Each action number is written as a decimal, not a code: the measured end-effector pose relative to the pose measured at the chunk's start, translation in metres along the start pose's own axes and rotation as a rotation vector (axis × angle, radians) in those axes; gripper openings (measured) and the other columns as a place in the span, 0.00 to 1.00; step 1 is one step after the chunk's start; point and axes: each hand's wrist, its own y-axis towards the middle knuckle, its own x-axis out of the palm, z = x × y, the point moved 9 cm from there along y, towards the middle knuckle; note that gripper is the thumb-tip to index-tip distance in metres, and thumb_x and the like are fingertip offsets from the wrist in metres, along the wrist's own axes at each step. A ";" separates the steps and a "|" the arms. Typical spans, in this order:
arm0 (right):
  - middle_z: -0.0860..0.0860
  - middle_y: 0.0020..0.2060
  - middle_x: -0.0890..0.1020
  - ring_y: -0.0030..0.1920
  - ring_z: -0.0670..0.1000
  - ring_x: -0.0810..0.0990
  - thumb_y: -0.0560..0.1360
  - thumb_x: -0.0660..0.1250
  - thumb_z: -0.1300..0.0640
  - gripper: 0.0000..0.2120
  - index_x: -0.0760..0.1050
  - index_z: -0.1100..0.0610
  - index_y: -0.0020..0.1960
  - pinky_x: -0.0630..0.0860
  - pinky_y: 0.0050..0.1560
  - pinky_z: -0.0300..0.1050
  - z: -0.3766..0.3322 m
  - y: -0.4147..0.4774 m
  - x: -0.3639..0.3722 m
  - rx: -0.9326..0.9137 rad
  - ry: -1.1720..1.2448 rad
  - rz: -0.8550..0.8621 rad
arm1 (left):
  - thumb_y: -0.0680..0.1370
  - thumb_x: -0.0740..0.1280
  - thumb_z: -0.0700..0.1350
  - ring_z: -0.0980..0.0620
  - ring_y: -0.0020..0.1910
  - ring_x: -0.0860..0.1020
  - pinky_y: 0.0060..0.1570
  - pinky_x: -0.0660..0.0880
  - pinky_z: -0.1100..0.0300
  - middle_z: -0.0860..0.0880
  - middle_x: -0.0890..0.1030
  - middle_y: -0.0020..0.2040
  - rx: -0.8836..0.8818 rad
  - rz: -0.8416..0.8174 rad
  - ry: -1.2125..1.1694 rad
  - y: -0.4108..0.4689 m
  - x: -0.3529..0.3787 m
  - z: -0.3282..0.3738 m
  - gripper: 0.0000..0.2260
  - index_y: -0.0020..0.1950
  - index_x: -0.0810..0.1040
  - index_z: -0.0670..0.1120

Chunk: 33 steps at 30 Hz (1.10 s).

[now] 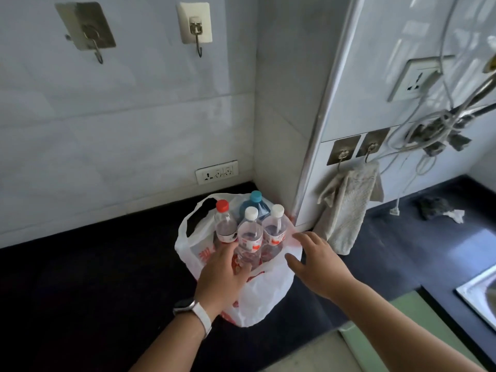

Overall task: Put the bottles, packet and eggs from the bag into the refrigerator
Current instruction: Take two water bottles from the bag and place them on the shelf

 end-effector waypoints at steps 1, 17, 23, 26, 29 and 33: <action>0.45 0.68 0.70 0.67 0.50 0.69 0.77 0.62 0.40 0.27 0.64 0.49 0.73 0.68 0.64 0.43 0.003 0.005 0.002 0.025 0.040 0.002 | 0.78 0.66 0.57 0.60 0.64 0.72 0.61 0.72 0.61 0.61 0.74 0.63 -0.029 -0.005 -0.054 0.003 0.003 -0.004 0.21 0.70 0.67 0.58; 0.48 0.68 0.71 0.64 0.49 0.73 0.63 0.68 0.30 0.45 0.56 0.45 0.73 0.76 0.59 0.49 0.040 0.079 0.073 0.210 0.493 -0.041 | 0.70 0.74 0.61 0.60 0.64 0.74 0.63 0.75 0.55 0.61 0.76 0.64 -0.317 0.144 -0.339 0.050 0.053 -0.040 0.30 0.69 0.67 0.61; 0.46 0.65 0.74 0.62 0.49 0.76 0.65 0.73 0.33 0.43 0.57 0.42 0.72 0.75 0.55 0.45 0.047 0.094 0.095 0.231 0.598 -0.041 | 0.70 0.78 0.53 0.65 0.60 0.75 0.56 0.69 0.74 0.63 0.77 0.60 -0.367 0.170 -0.316 0.062 0.061 -0.041 0.30 0.69 0.69 0.57; 0.46 0.66 0.75 0.63 0.50 0.76 0.64 0.74 0.33 0.43 0.56 0.42 0.72 0.76 0.56 0.47 0.051 0.099 0.106 0.225 0.606 -0.074 | 0.70 0.78 0.53 0.70 0.57 0.75 0.51 0.70 0.77 0.65 0.78 0.57 -0.369 0.198 -0.315 0.065 0.062 -0.040 0.29 0.67 0.70 0.58; 0.47 0.64 0.76 0.61 0.50 0.78 0.63 0.75 0.34 0.44 0.57 0.42 0.71 0.77 0.56 0.48 0.054 0.102 0.110 0.229 0.623 -0.080 | 0.70 0.77 0.55 0.67 0.57 0.77 0.54 0.74 0.70 0.62 0.81 0.56 -0.384 0.194 -0.320 0.065 0.064 -0.044 0.25 0.64 0.72 0.58; 0.47 0.62 0.77 0.59 0.49 0.78 0.64 0.76 0.36 0.41 0.59 0.42 0.70 0.77 0.56 0.47 0.051 0.101 0.108 0.206 0.645 -0.077 | 0.69 0.77 0.58 0.63 0.57 0.79 0.55 0.76 0.66 0.61 0.82 0.56 -0.384 0.180 -0.321 0.062 0.061 -0.044 0.26 0.64 0.73 0.58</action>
